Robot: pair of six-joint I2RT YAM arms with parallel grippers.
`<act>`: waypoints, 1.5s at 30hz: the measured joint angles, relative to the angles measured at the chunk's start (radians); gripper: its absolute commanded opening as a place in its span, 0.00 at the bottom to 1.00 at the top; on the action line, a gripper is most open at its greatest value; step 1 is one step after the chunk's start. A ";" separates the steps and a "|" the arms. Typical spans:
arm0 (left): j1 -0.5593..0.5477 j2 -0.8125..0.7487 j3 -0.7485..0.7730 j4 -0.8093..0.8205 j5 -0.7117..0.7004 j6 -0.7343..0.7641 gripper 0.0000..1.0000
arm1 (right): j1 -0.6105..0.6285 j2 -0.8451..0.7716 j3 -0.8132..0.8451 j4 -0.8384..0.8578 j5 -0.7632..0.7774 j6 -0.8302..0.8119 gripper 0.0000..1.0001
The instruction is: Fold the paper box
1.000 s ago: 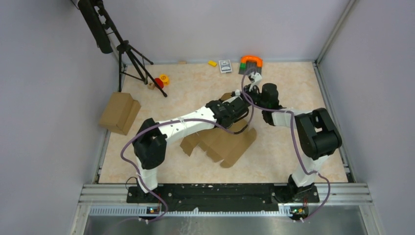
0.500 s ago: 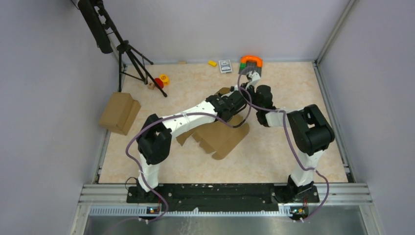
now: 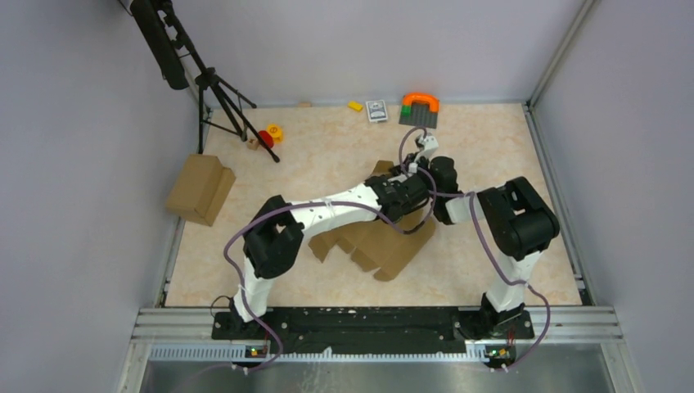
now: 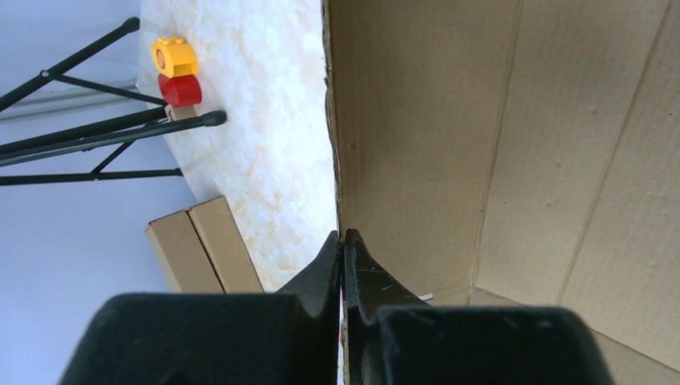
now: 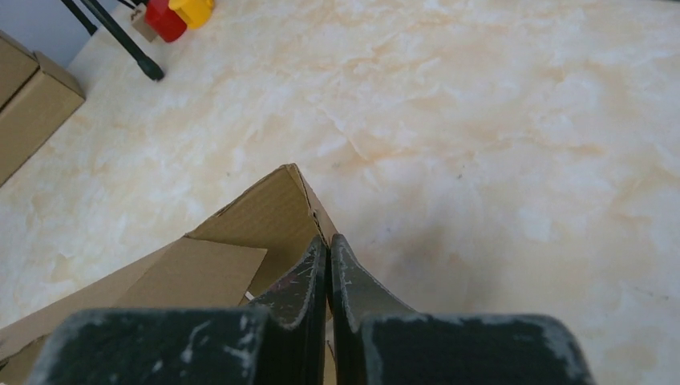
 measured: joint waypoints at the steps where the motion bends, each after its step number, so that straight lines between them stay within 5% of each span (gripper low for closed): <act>1: -0.013 0.008 0.000 -0.003 0.000 -0.009 0.00 | 0.001 0.000 -0.012 0.006 0.003 0.000 0.00; 8: -0.048 0.031 0.002 -0.030 0.001 -0.072 0.00 | 0.006 0.000 -0.056 0.023 0.014 0.005 0.33; 13: -0.035 0.031 0.002 -0.037 0.030 -0.090 0.00 | -0.001 -0.052 -0.045 -0.168 0.059 0.015 0.53; 21: -0.015 0.031 0.002 -0.048 0.053 -0.103 0.00 | -0.115 -0.247 -0.056 -0.439 0.034 0.122 0.72; 24: -0.003 0.031 0.002 -0.060 0.053 -0.107 0.00 | -0.150 -0.350 -0.085 -0.555 0.042 0.154 0.72; 28: 0.020 0.021 -0.002 -0.071 0.067 -0.115 0.00 | -0.149 -0.456 -0.106 -0.707 0.028 0.189 0.59; 36: 0.091 -0.039 -0.024 -0.079 0.087 -0.125 0.00 | -0.030 -0.731 -0.320 -0.902 -0.023 0.336 0.60; 42: 0.103 -0.045 -0.022 -0.099 0.100 -0.131 0.00 | 0.080 -0.708 -0.382 -0.896 -0.005 0.424 0.55; 45: 0.102 -0.045 -0.015 -0.117 0.109 -0.142 0.00 | 0.105 -0.642 -0.389 -0.869 0.019 0.455 0.38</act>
